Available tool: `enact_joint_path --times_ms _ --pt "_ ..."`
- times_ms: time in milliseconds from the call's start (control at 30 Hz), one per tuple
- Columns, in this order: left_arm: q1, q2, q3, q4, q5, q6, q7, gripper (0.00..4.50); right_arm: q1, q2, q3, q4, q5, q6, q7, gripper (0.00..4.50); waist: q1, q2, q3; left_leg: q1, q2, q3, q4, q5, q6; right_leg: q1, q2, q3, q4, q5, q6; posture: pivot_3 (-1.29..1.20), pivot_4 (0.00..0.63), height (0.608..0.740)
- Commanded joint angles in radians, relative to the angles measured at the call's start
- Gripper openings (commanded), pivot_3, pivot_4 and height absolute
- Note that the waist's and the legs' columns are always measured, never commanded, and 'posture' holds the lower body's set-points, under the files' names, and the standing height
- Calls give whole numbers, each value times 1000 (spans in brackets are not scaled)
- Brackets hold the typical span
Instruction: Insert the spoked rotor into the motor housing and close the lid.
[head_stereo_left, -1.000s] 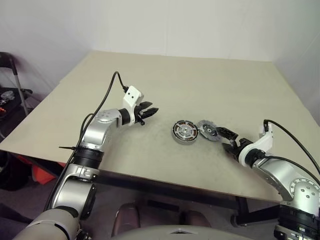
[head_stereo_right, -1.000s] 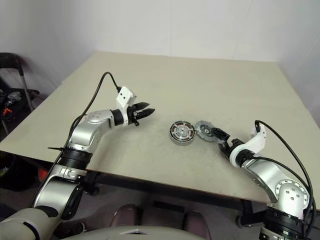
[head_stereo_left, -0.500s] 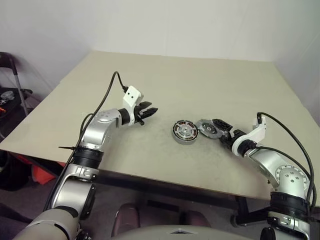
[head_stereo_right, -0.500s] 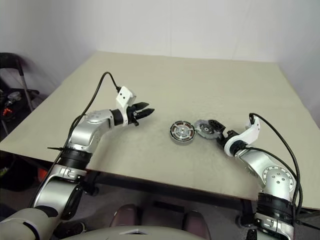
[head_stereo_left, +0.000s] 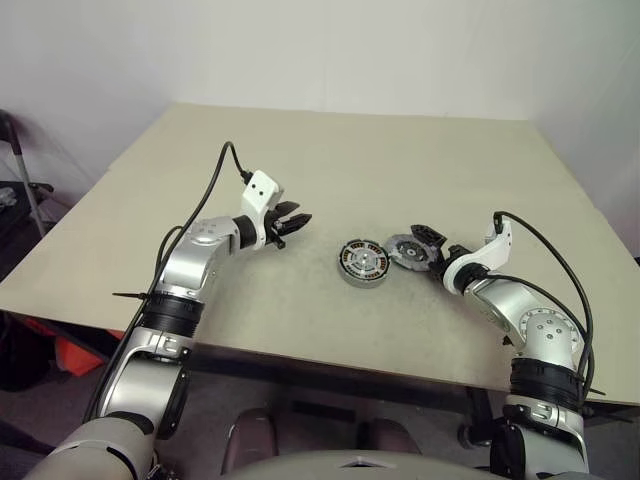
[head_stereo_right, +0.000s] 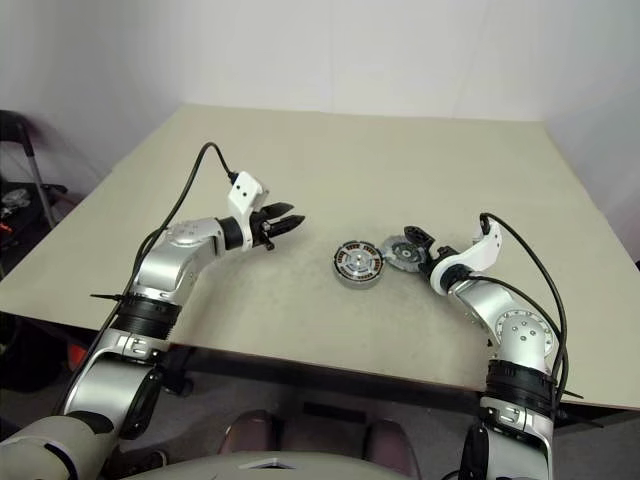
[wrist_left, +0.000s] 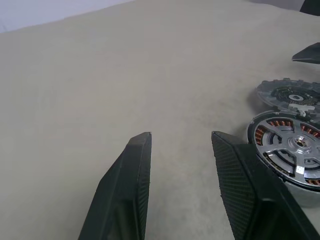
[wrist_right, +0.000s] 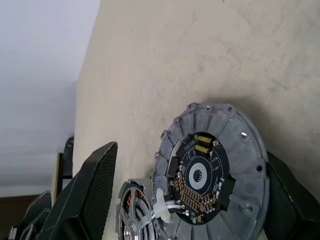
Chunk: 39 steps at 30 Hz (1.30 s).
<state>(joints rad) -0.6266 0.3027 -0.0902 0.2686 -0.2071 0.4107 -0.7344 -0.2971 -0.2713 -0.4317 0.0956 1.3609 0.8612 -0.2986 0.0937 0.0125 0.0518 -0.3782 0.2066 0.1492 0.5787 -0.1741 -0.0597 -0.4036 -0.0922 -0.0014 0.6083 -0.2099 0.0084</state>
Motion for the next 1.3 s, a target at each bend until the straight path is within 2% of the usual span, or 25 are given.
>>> enact_joint_path --times_ms 33,367,600,933,1000,1067,1167,1300 --pt "-31 12 15 -5 4 -27 3 2028 -34 10 -3 -5 1 12 6 4451 0 0 0 0 0 0 0 0 0 0 0 0 0 0 0 0 0 740" --pt "-31 10 0 31 35 -63 1 2028 -80 12 -12 -106 107 66 0 4451 6 0 0 -4 0 0 0 0 1 -3 0 0 -1 1 -1 0 0 740" --pt "-23 9 -13 29 43 -70 -6 2028 -70 -4 21 -213 180 92 17 4451 9 0 0 -4 0 0 -1 -1 1 -3 0 0 -1 1 -1 0 0 740" --pt "-43 21 2 67 47 -90 -1 2028 -63 -41 93 -300 260 88 -43 4451 9 0 0 -4 0 0 -1 0 1 -3 0 0 -1 1 -1 0 0 740" --pt "-44 23 4 71 47 -93 -1 2028 -54 -68 121 -317 194 92 -14 4451 9 0 0 -4 0 0 -1 0 1 -3 0 0 -1 1 -1 0 0 740" --pt "-41 22 4 70 46 -93 0 2028 -45 -121 168 -350 57 78 67 4451 10 0 0 -4 0 0 -1 0 1 -3 0 0 -1 1 -1 0 0 740" --pt "-37 18 2 68 48 -96 4 2028 -32 -227 286 -373 -223 -3 201 4451 13 0 1 -5 -1 0 -1 0 1 -3 -1 0 -2 0 0 0 0 740" --pt "-36 17 0 68 50 -98 5 2028 -34 -342 449 -357 -607 -202 353 4451 15 -1 1 -5 0 -1 -1 0 0 -3 -1 0 -2 -3 5 0 0 740"
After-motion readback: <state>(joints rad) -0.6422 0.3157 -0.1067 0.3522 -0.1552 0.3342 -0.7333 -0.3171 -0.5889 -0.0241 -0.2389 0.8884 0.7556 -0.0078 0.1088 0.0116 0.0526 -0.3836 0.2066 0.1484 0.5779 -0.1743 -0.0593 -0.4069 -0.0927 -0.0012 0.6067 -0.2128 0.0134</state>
